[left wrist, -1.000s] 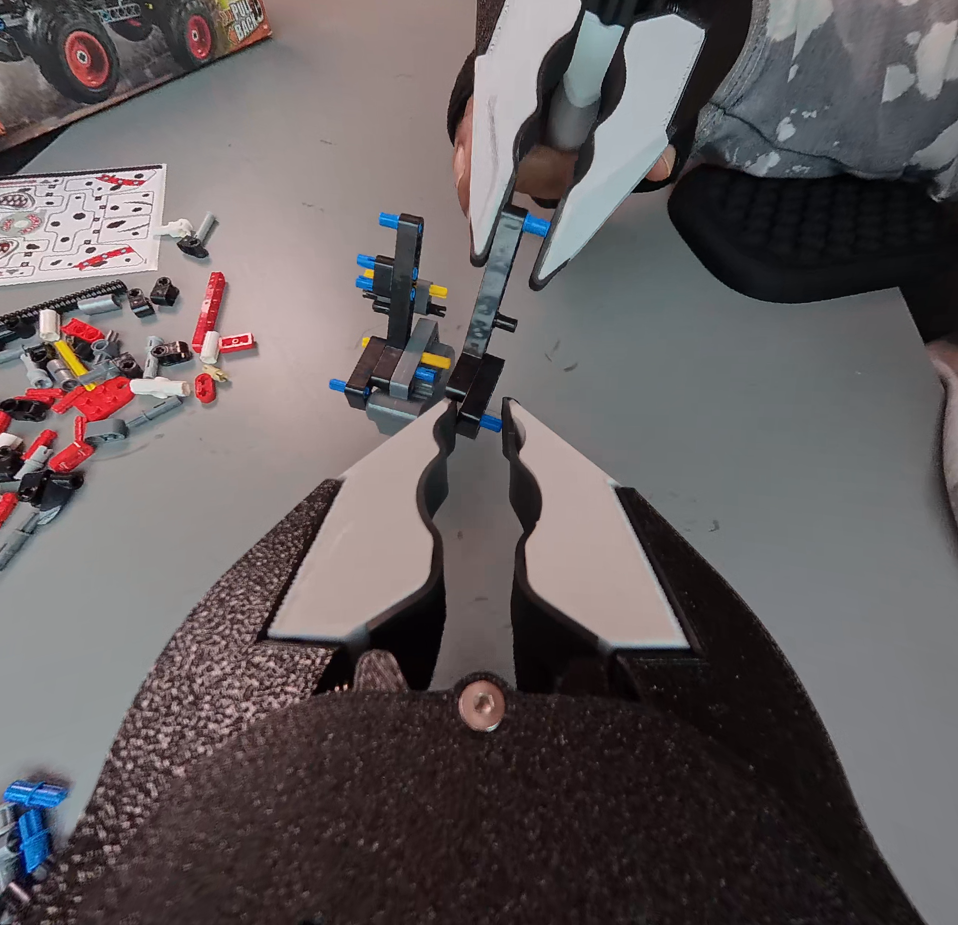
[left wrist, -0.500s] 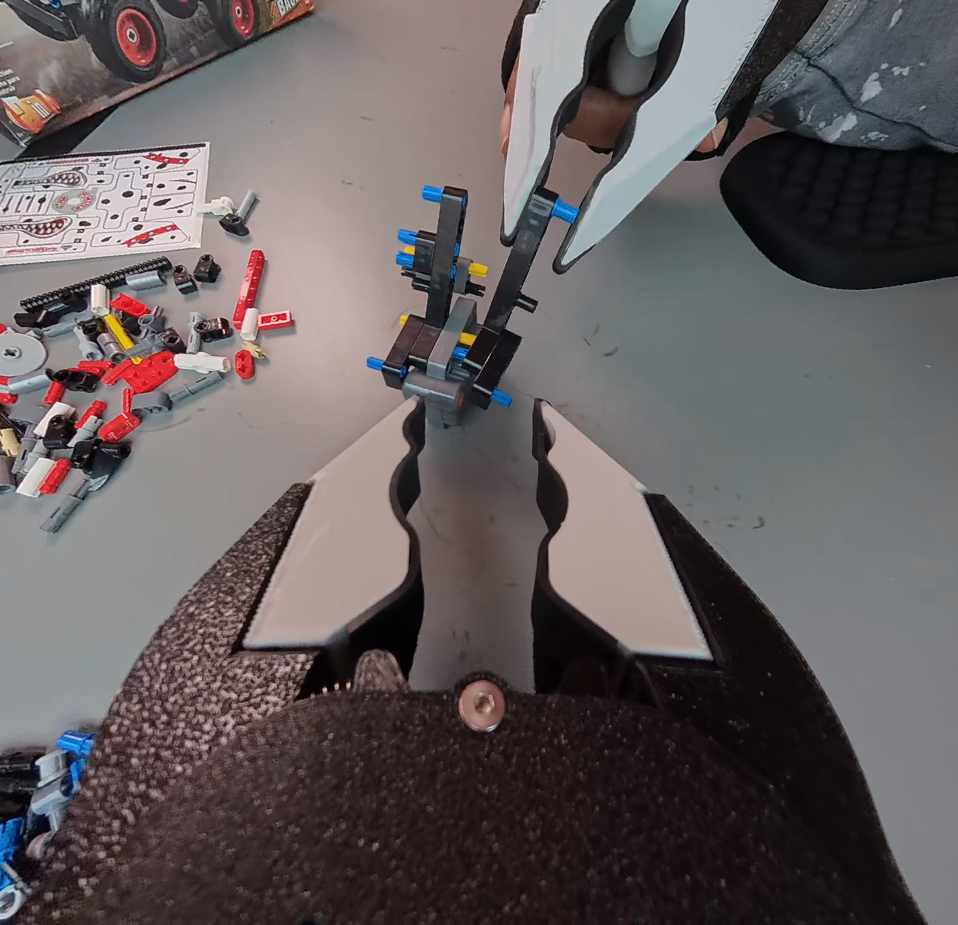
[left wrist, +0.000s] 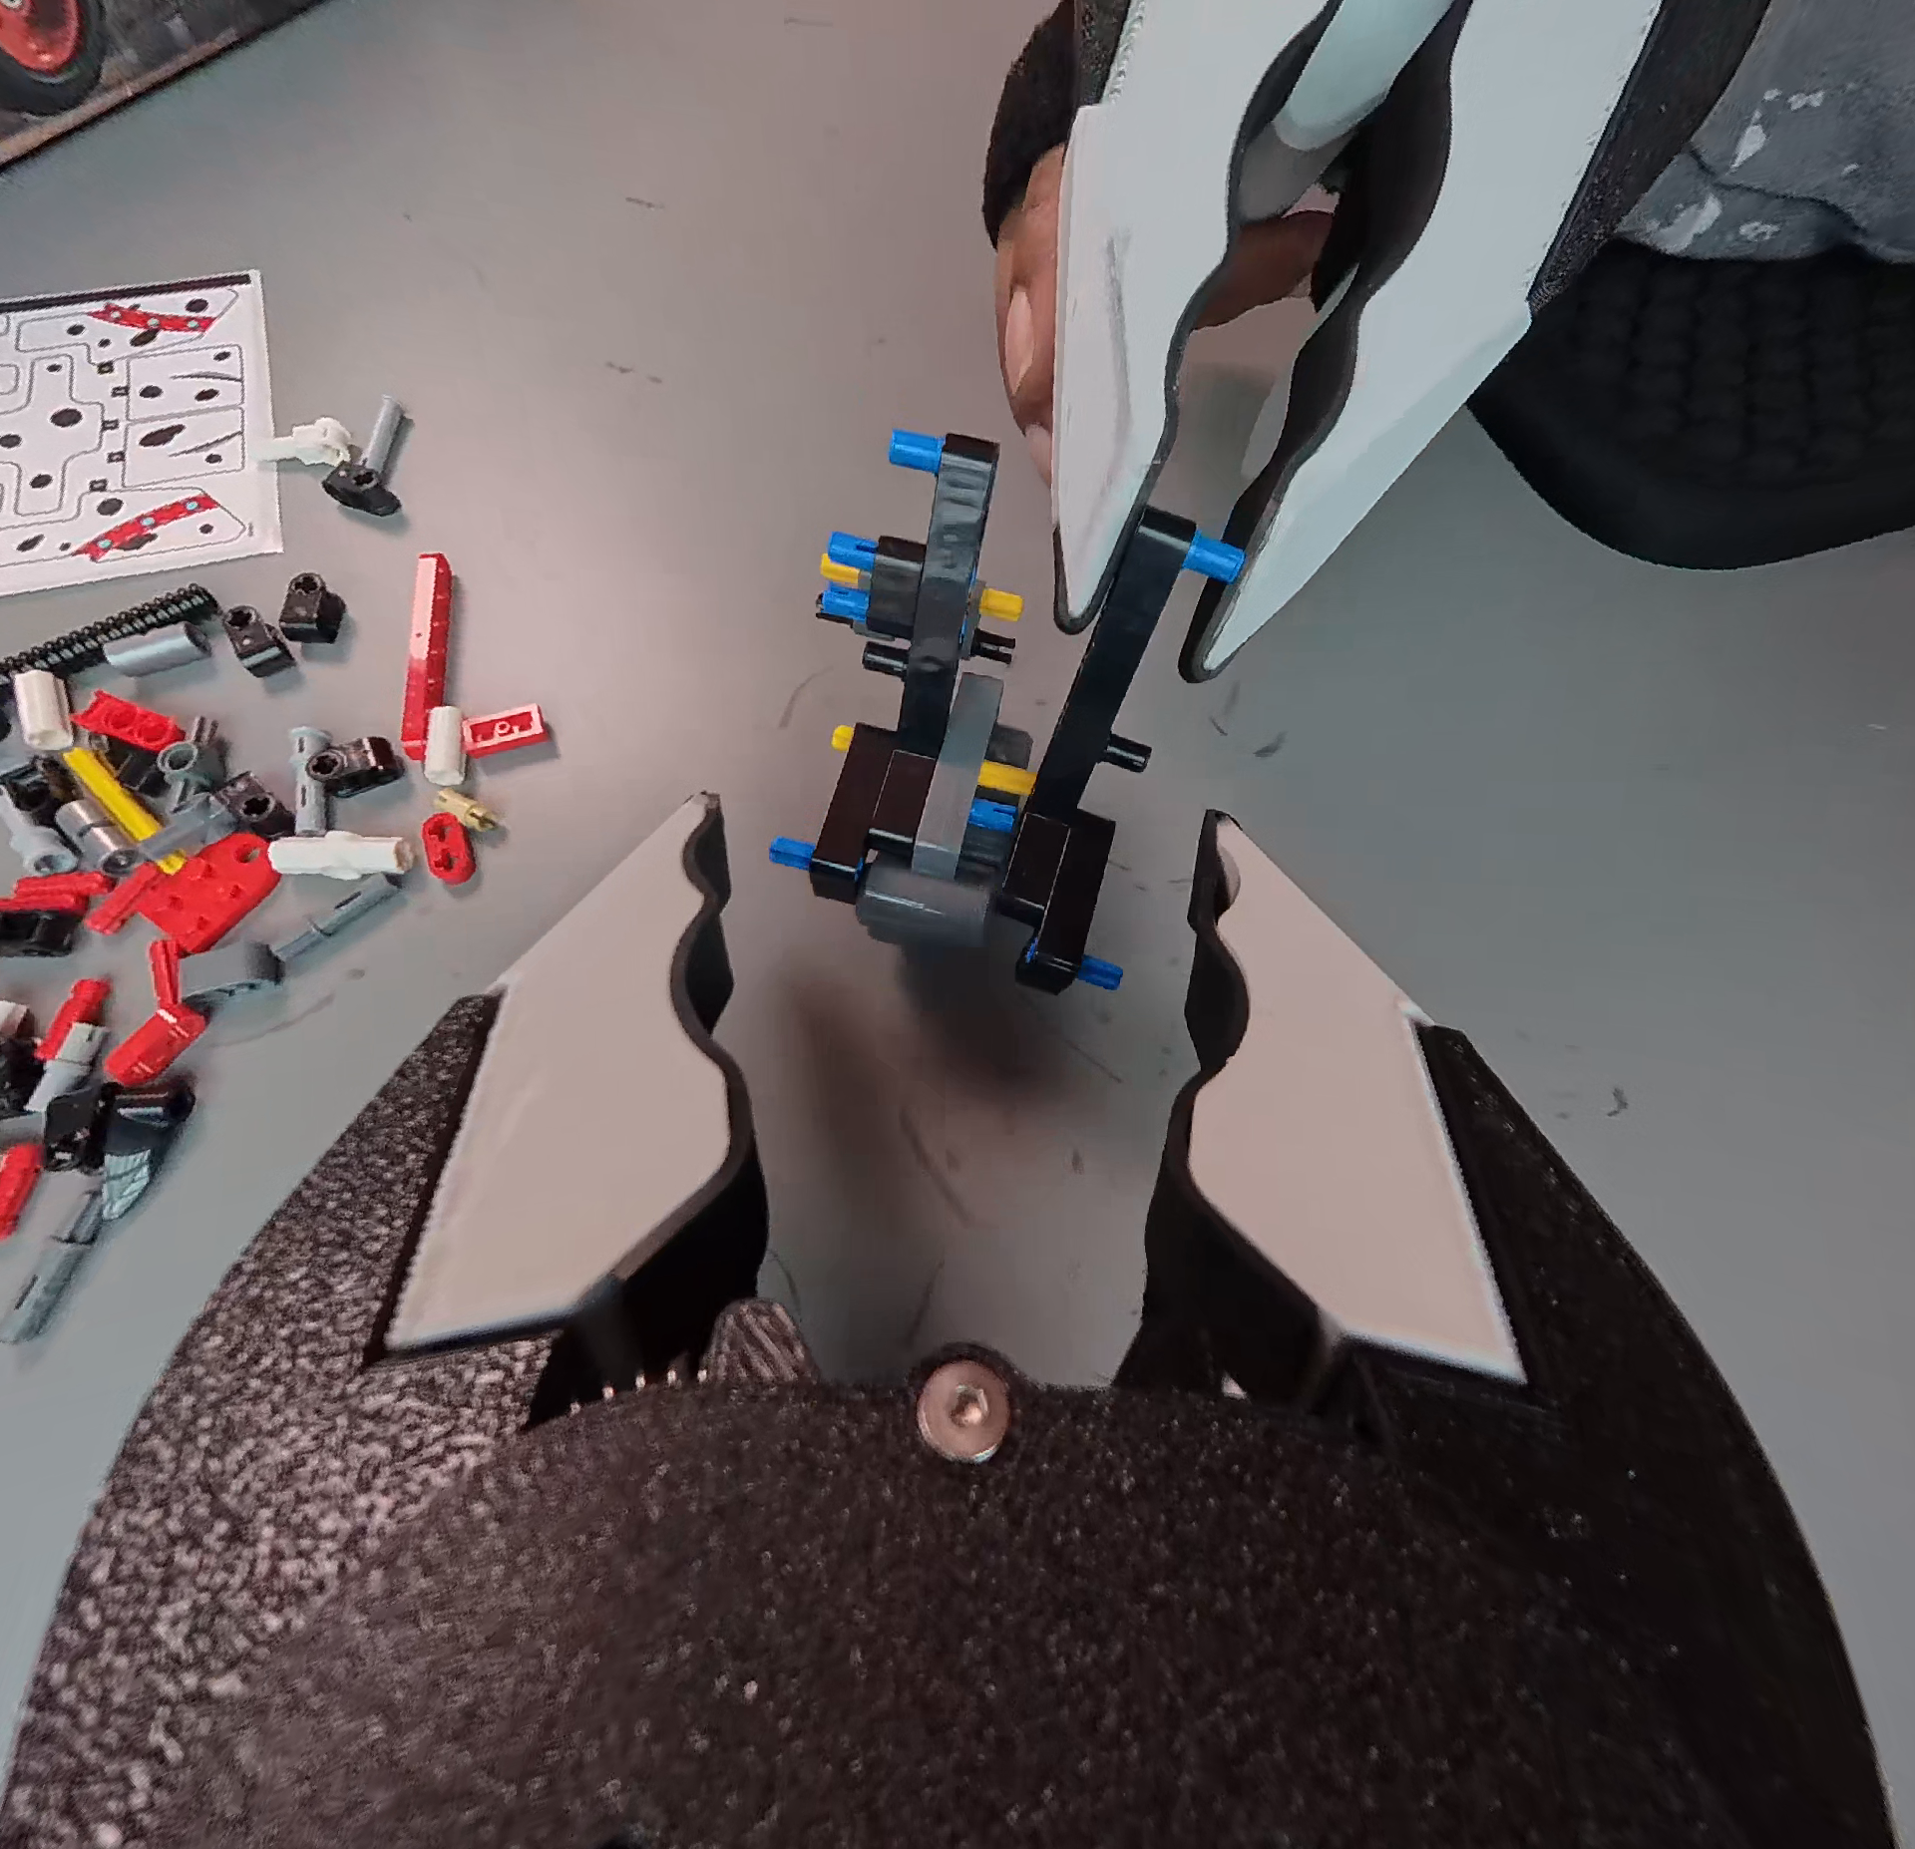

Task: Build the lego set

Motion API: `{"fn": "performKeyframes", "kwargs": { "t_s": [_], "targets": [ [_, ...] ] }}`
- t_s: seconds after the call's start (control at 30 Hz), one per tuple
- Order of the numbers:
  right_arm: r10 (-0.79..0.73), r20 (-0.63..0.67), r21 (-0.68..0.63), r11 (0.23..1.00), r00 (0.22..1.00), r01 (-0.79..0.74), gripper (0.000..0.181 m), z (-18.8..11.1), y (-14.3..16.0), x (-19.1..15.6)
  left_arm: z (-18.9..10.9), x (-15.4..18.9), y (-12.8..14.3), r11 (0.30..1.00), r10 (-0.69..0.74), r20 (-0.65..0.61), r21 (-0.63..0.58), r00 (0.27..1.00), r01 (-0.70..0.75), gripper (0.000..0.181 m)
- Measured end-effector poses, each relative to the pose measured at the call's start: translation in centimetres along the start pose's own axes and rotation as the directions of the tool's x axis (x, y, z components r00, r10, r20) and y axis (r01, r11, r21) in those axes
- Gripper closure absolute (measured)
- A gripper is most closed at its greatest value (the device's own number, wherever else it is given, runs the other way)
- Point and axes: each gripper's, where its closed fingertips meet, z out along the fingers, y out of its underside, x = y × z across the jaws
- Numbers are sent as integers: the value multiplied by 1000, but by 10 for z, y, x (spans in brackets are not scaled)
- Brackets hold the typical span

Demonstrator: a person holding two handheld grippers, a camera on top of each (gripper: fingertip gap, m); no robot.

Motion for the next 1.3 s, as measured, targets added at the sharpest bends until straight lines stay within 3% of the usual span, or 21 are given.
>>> {"fn": "performKeyframes", "kwargs": {
  "t_s": [0.03, 0.4, 0.8, 1.07, 1.3],
  "targets": [
    [12, 8, 2, 1000, 1000, -12, 166, 0, 1, 0, 1, 1, -1, 1000, 13, -7, 0, 1000, -13, 93],
    [96, 62, 34, 995, 993, -98, 165, -2, 4, 2, 3, 2, -1, 1000, 20, -33, 8, 999, -20, 113],
    [85, 108, 124, 987, 991, -99, 165, -6, -1, 5, 6, 3, -2, 998, 62, -36, -1, 997, -62, 98],
    [79, 89, 116, 989, 993, -89, 165, -6, 6, 11, 10, -4, -5, 999, 45, -39, -9, 998, -46, 129],
    [73, 72, 105, 991, 995, -80, 165, -7, 9, 14, 10, -5, -4, 999, 50, -23, -7, 998, -51, 131]
  ]
}}
